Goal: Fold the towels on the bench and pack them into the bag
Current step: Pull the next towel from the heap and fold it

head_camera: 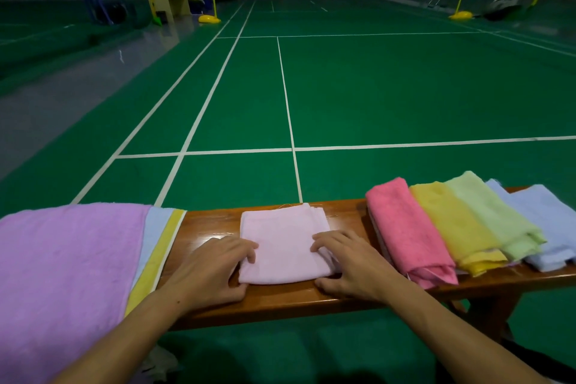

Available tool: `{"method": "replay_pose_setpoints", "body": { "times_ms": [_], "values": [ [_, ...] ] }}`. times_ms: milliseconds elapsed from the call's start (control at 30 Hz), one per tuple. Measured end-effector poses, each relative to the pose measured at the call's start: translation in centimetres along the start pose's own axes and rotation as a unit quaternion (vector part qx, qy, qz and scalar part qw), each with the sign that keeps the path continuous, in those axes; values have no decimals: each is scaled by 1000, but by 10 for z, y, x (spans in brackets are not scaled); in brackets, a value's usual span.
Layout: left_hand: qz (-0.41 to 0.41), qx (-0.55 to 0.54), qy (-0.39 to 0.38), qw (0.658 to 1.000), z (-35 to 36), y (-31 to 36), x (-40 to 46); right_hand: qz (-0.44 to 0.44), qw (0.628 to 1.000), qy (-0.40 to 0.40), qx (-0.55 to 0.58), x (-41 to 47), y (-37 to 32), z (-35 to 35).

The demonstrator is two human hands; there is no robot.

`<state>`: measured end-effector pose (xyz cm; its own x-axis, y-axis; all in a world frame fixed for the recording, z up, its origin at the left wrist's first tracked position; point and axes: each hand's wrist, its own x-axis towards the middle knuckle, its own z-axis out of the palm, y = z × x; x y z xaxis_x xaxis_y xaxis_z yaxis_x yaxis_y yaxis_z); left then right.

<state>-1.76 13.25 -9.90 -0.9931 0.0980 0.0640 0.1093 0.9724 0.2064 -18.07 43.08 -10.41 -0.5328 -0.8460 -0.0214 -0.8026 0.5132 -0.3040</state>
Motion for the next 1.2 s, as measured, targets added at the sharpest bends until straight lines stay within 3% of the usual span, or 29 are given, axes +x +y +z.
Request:
{"method": "replay_pose_setpoints", "body": {
  "times_ms": [200, 600, 867, 1033, 1133, 1200],
  "values": [
    [-58, -74, 39, 995, 3, -7, 5, 1, 998, 39, -45, 10, -3, 3],
    [-178, -249, 87, 948, -6, 0, 2, 81, 984, 81, 139, 8, -12, -4],
    [-229, -315, 52, 920, -11, 8, 4, 119, 951, 111, 265, 15, -17, -6],
    [-251, -257, 31, 933, -5, 4, 9, 158, 942, 133, 266, 24, -16, -1],
    [-257, -96, 20, 961, 0, -3, 13, 204, 947, 132, 212, 27, -17, 3],
    [-258, -49, 14, 965, 3, -7, 14, 228, 956, 125, 134, 29, -17, 3]
  ]
}}
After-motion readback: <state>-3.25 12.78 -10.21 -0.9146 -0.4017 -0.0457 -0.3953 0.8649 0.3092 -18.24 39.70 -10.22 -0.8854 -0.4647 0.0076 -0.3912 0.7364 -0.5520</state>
